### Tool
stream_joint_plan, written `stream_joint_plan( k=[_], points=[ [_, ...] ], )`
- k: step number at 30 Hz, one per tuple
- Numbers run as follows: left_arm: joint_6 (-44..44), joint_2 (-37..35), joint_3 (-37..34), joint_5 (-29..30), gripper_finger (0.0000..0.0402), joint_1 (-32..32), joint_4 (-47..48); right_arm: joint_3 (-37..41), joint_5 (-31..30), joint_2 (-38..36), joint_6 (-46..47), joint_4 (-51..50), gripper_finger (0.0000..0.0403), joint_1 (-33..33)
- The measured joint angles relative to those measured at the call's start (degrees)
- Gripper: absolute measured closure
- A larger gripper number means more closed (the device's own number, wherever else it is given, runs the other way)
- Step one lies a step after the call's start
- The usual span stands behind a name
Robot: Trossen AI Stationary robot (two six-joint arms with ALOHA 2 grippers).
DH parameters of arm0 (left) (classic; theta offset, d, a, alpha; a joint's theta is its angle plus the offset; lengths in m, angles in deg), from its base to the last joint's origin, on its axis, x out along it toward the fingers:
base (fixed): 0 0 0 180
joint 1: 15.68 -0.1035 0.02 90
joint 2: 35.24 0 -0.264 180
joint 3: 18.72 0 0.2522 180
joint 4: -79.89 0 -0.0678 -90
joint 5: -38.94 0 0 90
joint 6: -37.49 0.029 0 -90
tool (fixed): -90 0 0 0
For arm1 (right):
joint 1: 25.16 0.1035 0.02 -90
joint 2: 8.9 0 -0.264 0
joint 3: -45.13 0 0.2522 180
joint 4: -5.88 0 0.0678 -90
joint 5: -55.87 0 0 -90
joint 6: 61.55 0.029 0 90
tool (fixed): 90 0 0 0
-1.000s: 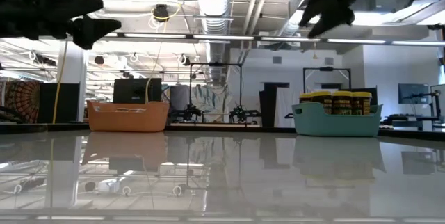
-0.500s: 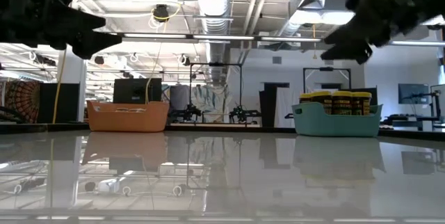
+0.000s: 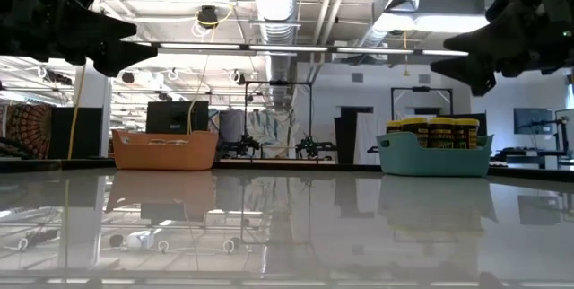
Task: Sort spices by type
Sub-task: Return to Home Position
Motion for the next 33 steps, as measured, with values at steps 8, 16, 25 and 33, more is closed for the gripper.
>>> stream_joint_plan(
  k=[8, 16, 25, 33],
  points=[
    [0.02, 0.0, 0.0, 0.02, 0.0075, 0.0, 0.09, 0.02, -0.17, -5.66, -2.02, -4.94, 0.0117, -3.64],
    [0.02, 0.0, 0.0, 0.02, 0.0075, 0.0, 0.11, 0.04, -0.17, -5.74, -2.15, -9.43, 0.0117, -3.99],
    [0.02, 0.0, 0.0, 0.04, 0.0075, 0.0, 0.13, 0.09, -0.17, -5.74, -2.13, -15.13, 0.0117, -3.99],
    [0.02, 0.0, 0.0, 0.04, 0.0075, 0.0, 0.15, 0.11, -0.15, -5.7, -2.11, -16.92, 0.0117, -3.99]
  ],
)
